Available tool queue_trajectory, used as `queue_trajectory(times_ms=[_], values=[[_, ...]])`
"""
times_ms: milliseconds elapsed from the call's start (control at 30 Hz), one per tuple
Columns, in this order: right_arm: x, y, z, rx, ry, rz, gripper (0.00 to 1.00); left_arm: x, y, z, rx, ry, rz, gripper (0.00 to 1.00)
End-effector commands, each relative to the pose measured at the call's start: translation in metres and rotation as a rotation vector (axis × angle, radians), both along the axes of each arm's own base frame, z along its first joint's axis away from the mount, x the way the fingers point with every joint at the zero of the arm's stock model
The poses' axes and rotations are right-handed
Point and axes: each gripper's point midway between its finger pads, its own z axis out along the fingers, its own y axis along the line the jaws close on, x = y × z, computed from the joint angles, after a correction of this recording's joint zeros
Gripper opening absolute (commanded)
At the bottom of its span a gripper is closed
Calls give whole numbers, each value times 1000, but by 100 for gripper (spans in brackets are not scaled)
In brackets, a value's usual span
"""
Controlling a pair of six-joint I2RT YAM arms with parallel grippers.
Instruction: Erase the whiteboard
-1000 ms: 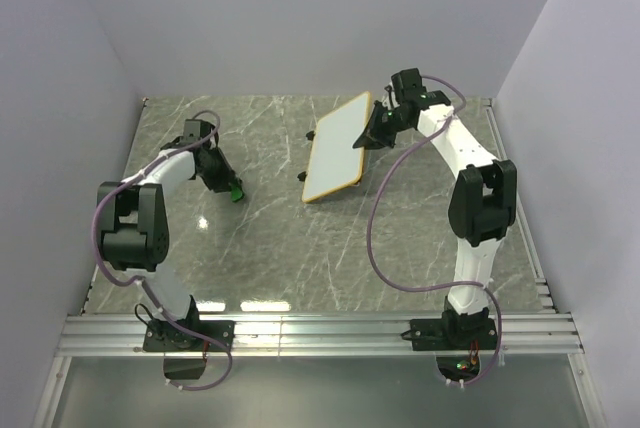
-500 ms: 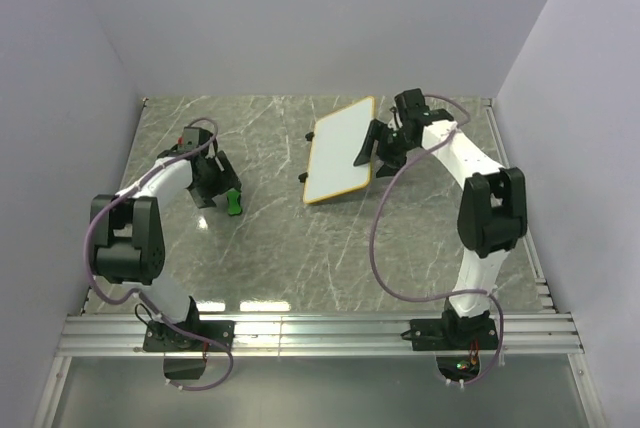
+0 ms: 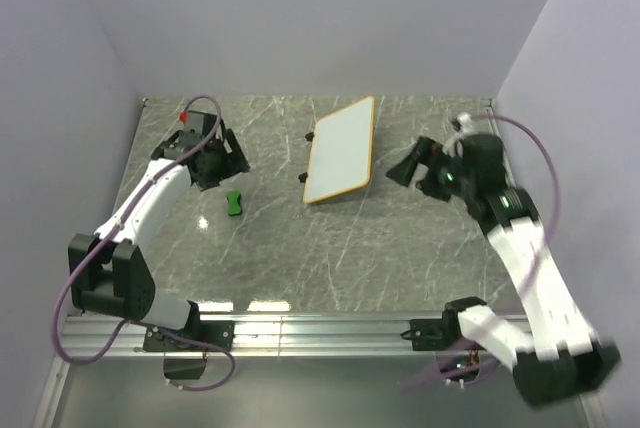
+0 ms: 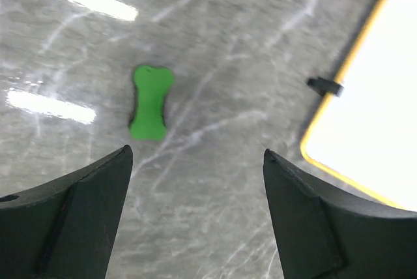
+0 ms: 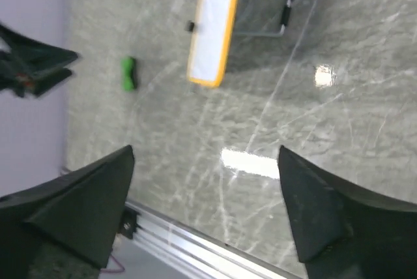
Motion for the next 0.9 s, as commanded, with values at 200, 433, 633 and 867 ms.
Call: queue_trajectory(times_ms=[200,433,633,867], values=[[-64,-28,15,125,-161,-195,100,-24,-53,70,-26,-206,-65,86],[-84,-16,27,155,-187,-114,100,-37,-68,96,-24,-257,-98,99],[-98,-7,37,152,-212,-48,100,-38,-77,112,-22,-269,-68,99],[-103,-3,39,123,-229,-23,100,-51,-80,125,19,-281,-35,99]])
